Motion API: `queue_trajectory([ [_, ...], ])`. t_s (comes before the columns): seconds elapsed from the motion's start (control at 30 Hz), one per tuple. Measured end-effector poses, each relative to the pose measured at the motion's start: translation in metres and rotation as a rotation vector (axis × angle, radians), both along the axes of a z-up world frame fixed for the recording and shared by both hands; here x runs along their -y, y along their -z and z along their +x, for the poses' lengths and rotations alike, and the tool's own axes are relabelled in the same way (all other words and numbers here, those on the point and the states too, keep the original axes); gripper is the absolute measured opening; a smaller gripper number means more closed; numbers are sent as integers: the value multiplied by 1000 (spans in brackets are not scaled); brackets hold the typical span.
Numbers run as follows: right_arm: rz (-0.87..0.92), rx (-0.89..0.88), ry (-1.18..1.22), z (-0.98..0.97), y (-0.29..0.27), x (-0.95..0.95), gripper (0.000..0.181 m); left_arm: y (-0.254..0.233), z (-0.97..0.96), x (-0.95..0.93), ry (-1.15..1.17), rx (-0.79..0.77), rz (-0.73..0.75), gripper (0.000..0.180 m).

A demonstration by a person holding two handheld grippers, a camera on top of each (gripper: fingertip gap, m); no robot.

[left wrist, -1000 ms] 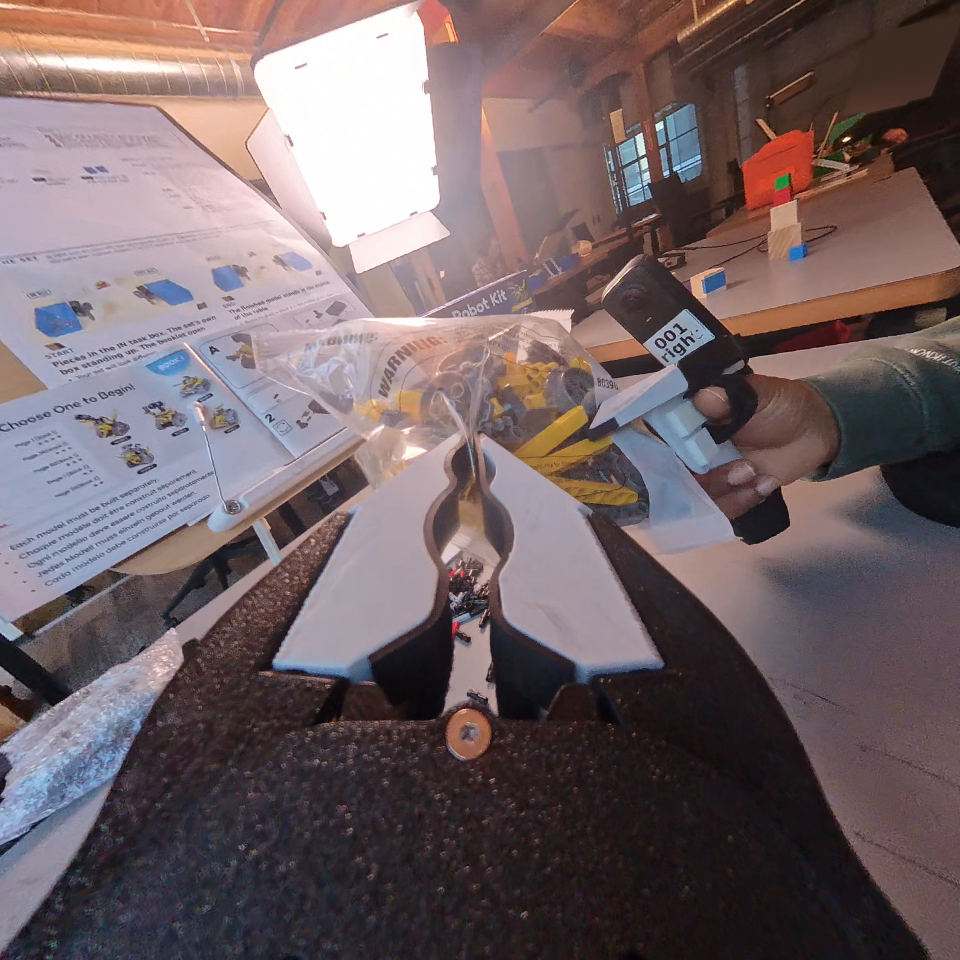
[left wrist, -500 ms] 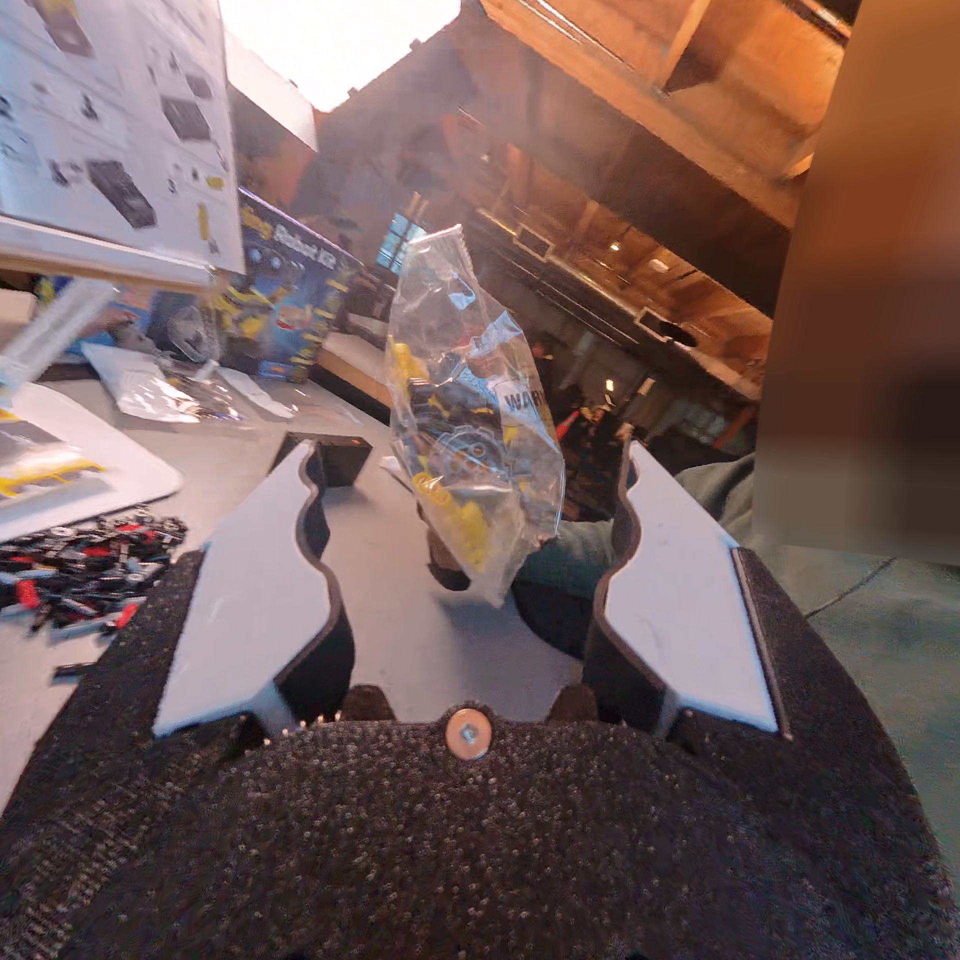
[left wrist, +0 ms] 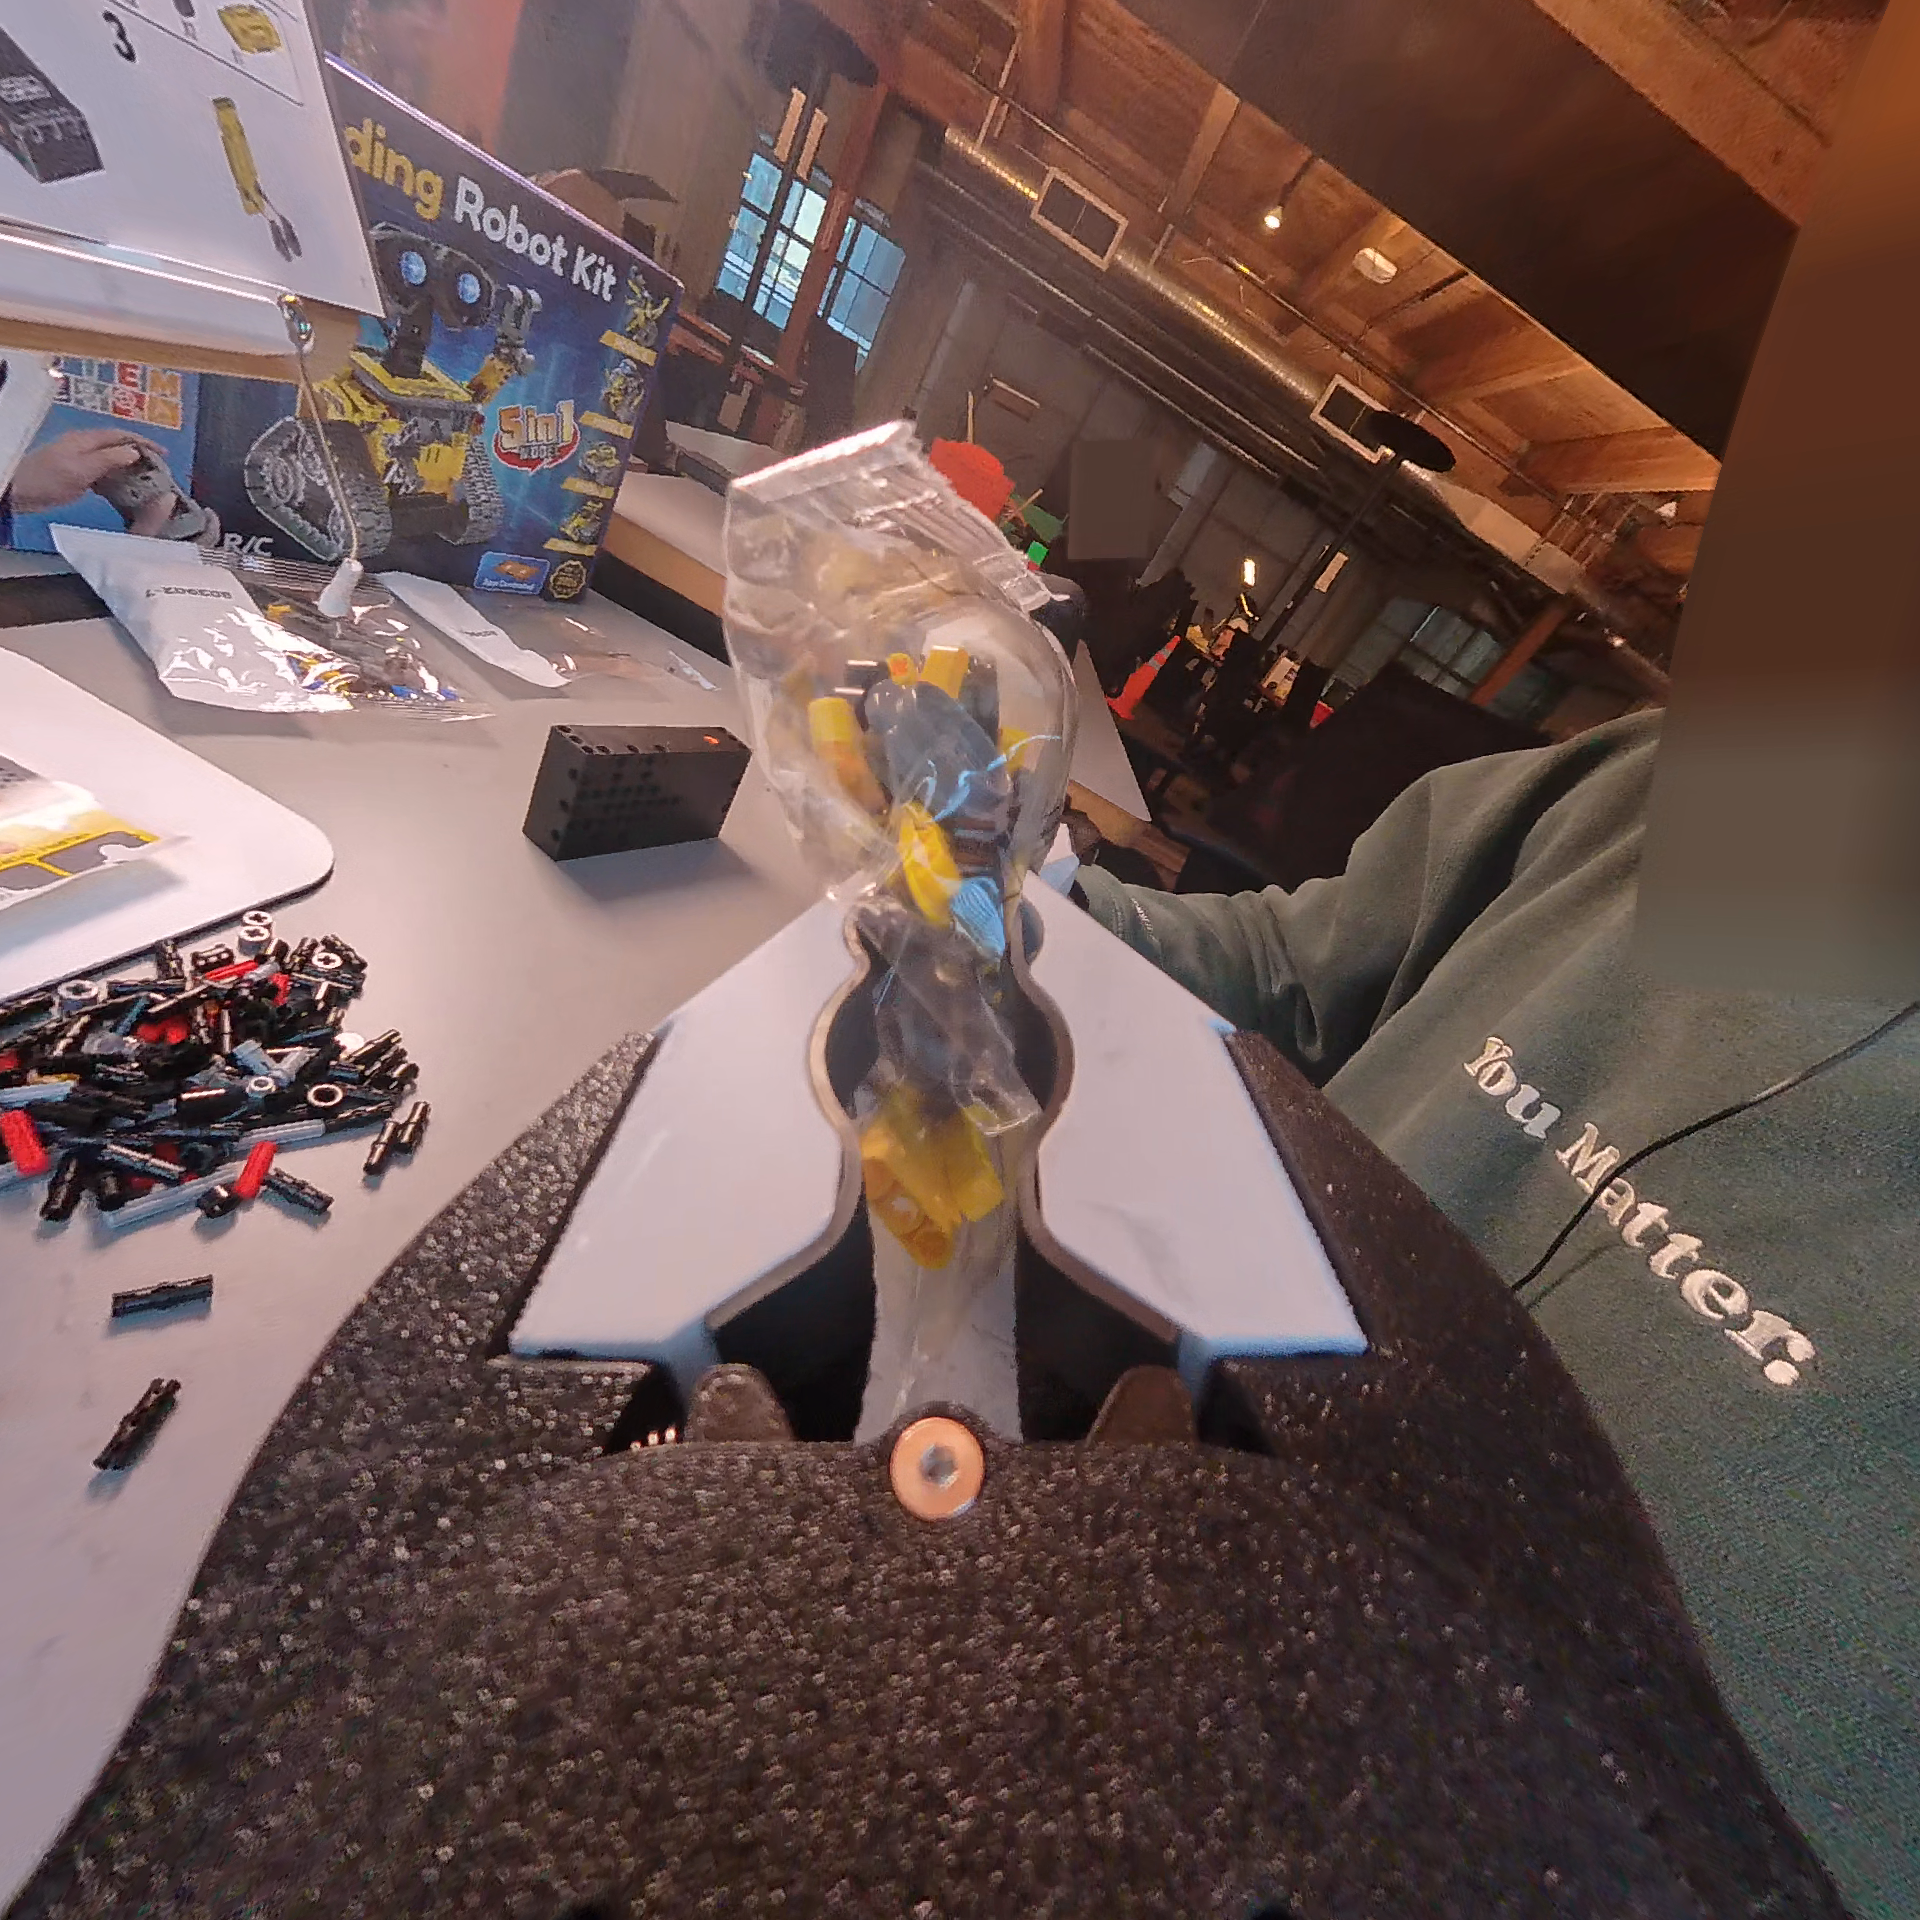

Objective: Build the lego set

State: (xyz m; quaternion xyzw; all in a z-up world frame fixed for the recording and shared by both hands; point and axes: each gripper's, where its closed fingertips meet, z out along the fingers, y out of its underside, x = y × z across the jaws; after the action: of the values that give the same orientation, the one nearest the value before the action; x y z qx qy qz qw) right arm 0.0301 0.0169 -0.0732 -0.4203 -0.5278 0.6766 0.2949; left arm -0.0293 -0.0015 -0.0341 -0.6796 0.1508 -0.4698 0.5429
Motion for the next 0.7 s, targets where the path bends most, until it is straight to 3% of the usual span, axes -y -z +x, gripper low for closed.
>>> queue_trajectory([
  [0.43,-115,171,-6,-9,19,-11,20,34,-28,-11,-109,-82,-118,6],
  [0.6,-110,222,10,-10,27,-13,20,43,-30,-13,-149,-134,-134,9],
  [0.7,-89,214,28,-6,25,-16,20,39,-32,-11,-195,-216,-106,19],
])
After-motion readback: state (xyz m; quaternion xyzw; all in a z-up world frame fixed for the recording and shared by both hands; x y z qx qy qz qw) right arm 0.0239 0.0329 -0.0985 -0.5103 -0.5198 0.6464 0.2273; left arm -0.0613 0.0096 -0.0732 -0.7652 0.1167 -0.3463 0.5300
